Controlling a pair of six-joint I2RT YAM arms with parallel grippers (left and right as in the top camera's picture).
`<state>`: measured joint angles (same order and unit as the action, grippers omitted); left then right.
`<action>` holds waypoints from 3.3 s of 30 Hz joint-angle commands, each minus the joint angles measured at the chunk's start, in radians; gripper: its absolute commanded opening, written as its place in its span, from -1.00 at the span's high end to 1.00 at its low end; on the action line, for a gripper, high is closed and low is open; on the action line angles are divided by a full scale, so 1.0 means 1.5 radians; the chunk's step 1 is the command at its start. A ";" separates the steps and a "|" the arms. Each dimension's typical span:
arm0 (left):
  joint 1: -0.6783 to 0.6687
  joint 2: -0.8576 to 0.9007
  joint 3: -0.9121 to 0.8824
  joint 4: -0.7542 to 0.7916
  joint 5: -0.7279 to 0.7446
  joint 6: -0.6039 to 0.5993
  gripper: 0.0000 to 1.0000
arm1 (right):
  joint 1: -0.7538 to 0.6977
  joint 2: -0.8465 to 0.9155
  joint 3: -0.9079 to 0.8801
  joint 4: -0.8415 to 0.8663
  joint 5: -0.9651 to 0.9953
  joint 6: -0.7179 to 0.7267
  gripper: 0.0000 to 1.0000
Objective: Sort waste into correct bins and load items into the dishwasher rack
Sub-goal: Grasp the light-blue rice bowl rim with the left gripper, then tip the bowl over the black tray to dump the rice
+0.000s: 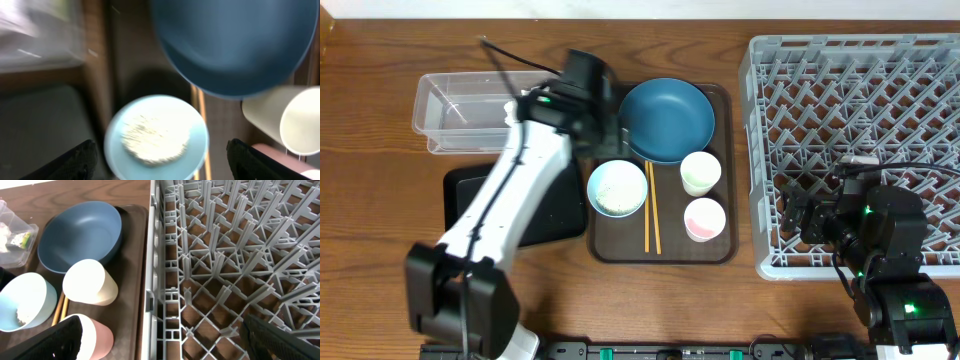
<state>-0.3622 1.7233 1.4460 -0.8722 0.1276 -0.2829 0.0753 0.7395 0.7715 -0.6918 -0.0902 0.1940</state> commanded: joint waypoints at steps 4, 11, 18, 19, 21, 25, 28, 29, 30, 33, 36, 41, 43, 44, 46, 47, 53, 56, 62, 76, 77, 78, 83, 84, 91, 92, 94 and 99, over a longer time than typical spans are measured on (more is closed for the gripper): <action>-0.079 0.070 -0.017 -0.001 -0.004 -0.035 -0.60 | 0.006 0.000 0.013 -0.001 -0.003 -0.005 -0.98; -0.129 0.143 -0.017 0.006 -0.004 -0.035 -0.46 | 0.006 0.000 0.013 -0.001 -0.003 -0.005 -0.99; -0.148 0.199 -0.017 0.015 -0.004 -0.037 0.08 | 0.006 0.000 0.013 -0.001 -0.003 -0.005 -0.98; -0.148 0.201 -0.017 0.014 -0.004 -0.037 0.15 | 0.006 0.000 0.013 -0.001 -0.003 -0.005 -0.99; -0.149 0.202 -0.017 0.017 -0.004 -0.037 0.27 | 0.006 0.000 0.013 -0.001 -0.003 -0.005 -0.99; -0.149 0.202 -0.017 0.021 -0.004 -0.037 0.56 | 0.006 0.000 0.013 -0.002 -0.003 -0.005 -0.98; -0.149 0.202 -0.017 0.019 -0.004 -0.037 0.79 | 0.006 0.000 0.013 -0.003 -0.003 -0.005 -0.98; -0.149 0.202 -0.017 0.016 -0.004 -0.037 0.87 | 0.006 0.000 0.013 -0.004 -0.003 -0.005 -0.98; -0.149 0.202 -0.017 0.015 -0.004 -0.037 0.88 | 0.006 0.000 0.013 -0.004 -0.003 -0.005 -0.99; -0.149 0.200 -0.015 0.008 -0.004 -0.037 0.88 | 0.006 0.000 0.013 -0.005 -0.003 -0.005 -0.99; -0.148 0.183 -0.014 -0.002 -0.006 -0.037 0.88 | 0.006 0.000 0.013 -0.006 -0.003 -0.005 -0.99; -0.134 0.118 -0.014 -0.002 -0.006 -0.037 0.88 | 0.006 0.000 0.013 -0.006 -0.003 -0.005 -0.99; -0.120 0.080 -0.014 -0.007 -0.006 -0.037 0.88 | 0.006 0.000 0.013 -0.006 -0.003 -0.005 -0.99; -0.111 0.061 -0.014 -0.010 -0.006 -0.037 0.87 | 0.006 0.000 0.013 -0.006 -0.003 -0.006 -0.98; -0.093 0.030 -0.014 -0.021 -0.006 -0.037 0.88 | 0.006 0.000 0.013 -0.006 -0.003 -0.005 -0.98; -0.079 0.013 -0.014 -0.030 -0.006 -0.037 0.89 | 0.006 0.000 0.013 -0.006 -0.003 -0.005 -0.98; 0.021 -0.050 -0.014 -0.077 0.073 0.001 0.88 | 0.006 0.000 0.013 -0.005 -0.003 -0.005 -0.99; 0.083 -0.057 -0.020 -0.081 0.166 0.037 0.88 | 0.006 0.000 0.013 -0.005 -0.003 -0.005 -0.98; 0.224 -0.057 -0.067 -0.069 0.335 0.110 0.88 | 0.006 0.000 0.013 -0.006 -0.003 -0.005 -0.98; 0.516 -0.041 -0.246 -0.030 0.775 0.343 0.88 | 0.006 0.000 0.013 -0.005 -0.003 -0.005 -0.99; 0.532 -0.038 -0.261 -0.021 0.796 0.343 0.88 | 0.006 0.000 0.013 -0.005 -0.003 -0.005 -0.98; 0.545 -0.034 -0.272 -0.017 0.813 0.343 0.88 | 0.006 0.000 0.013 -0.005 -0.003 -0.005 -0.98; 0.590 0.002 -0.299 -0.017 0.877 0.342 0.88 | 0.006 0.000 0.013 -0.005 -0.003 -0.005 -0.99; 0.596 0.010 -0.302 -0.016 0.894 0.339 0.88 | 0.006 0.000 0.013 -0.005 -0.003 -0.005 -0.98; 0.609 0.046 -0.307 -0.021 0.964 0.276 0.88 | 0.006 0.000 0.013 -0.006 -0.003 -0.005 -0.98; 0.609 0.046 -0.307 -0.021 0.964 0.267 0.88 | 0.006 0.000 0.013 -0.006 -0.003 -0.005 -0.98; 0.609 0.046 -0.307 -0.021 0.964 0.245 0.88 | 0.006 0.000 0.013 -0.005 -0.003 -0.005 -0.98; 0.609 0.046 -0.307 -0.021 0.964 0.140 0.88 | 0.006 0.000 0.013 -0.006 -0.003 -0.005 -0.98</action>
<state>0.5465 1.7828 0.9909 -0.8986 1.5345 0.0433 0.0753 0.7395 0.7715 -0.6987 -0.0902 0.1940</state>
